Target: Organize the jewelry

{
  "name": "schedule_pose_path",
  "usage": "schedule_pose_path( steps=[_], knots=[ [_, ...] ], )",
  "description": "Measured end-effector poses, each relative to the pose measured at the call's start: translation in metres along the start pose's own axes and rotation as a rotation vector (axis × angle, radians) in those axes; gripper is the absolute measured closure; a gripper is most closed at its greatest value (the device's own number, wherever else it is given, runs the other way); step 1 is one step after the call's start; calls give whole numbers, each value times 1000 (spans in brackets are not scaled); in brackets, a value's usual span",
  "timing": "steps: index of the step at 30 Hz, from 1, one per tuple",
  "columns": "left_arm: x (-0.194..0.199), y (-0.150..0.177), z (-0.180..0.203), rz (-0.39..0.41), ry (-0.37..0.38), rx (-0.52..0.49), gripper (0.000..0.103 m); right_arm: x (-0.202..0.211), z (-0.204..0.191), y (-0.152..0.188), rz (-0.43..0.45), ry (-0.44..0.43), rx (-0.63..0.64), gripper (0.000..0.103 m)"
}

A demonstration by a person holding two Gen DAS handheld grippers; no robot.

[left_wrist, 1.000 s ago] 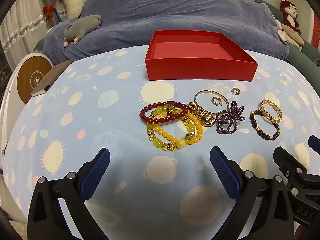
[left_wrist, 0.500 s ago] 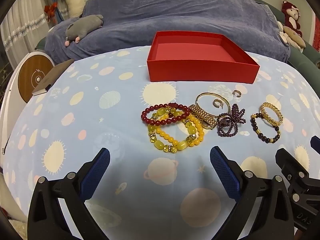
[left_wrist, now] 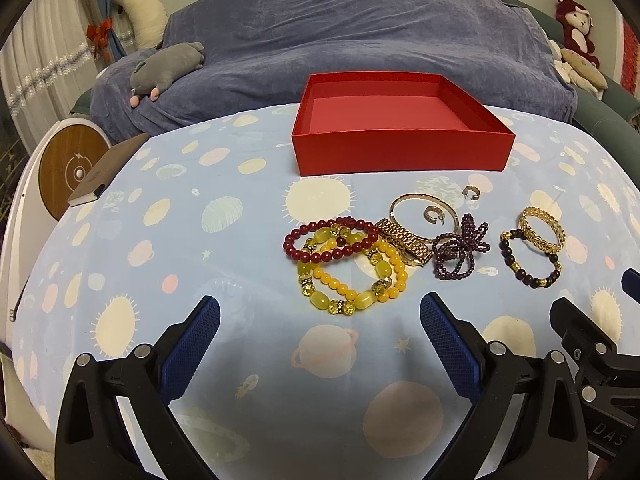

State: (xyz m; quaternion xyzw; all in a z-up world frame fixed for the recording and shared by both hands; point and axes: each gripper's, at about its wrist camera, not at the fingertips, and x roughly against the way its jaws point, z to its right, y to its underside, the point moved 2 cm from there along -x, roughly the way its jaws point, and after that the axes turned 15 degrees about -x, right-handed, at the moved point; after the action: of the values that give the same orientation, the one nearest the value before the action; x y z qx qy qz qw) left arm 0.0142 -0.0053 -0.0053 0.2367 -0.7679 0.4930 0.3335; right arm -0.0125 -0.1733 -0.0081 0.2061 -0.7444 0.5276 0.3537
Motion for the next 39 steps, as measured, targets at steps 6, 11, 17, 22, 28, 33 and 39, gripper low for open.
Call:
schedule_pose_path(
  steps=[6,11,17,22,28,33,39],
  knots=[
    [0,0,-1,14,16,3,7,0,0,0,1,-1,-2,7],
    [1,0,-4,36,16,30,7,0,1,0,0,-2,-3,7],
    [-1,-1,-4,27,26,33,7,0,1,1,0,-1,-2,7],
    [-3,0,-4,22,28,35,7,-1,1,1,-1,-3,-2,7],
    [-4,0,-5,14,29,32,7,-1,1,1,-2,-2,-4,7],
    [-8,1,-4,-9,47,26,7,-1,1,1,-1,-3,-3,7],
    [-7,1,-8,1,42,39,7,-1,2,1,-3,-2,-5,7]
  ],
)
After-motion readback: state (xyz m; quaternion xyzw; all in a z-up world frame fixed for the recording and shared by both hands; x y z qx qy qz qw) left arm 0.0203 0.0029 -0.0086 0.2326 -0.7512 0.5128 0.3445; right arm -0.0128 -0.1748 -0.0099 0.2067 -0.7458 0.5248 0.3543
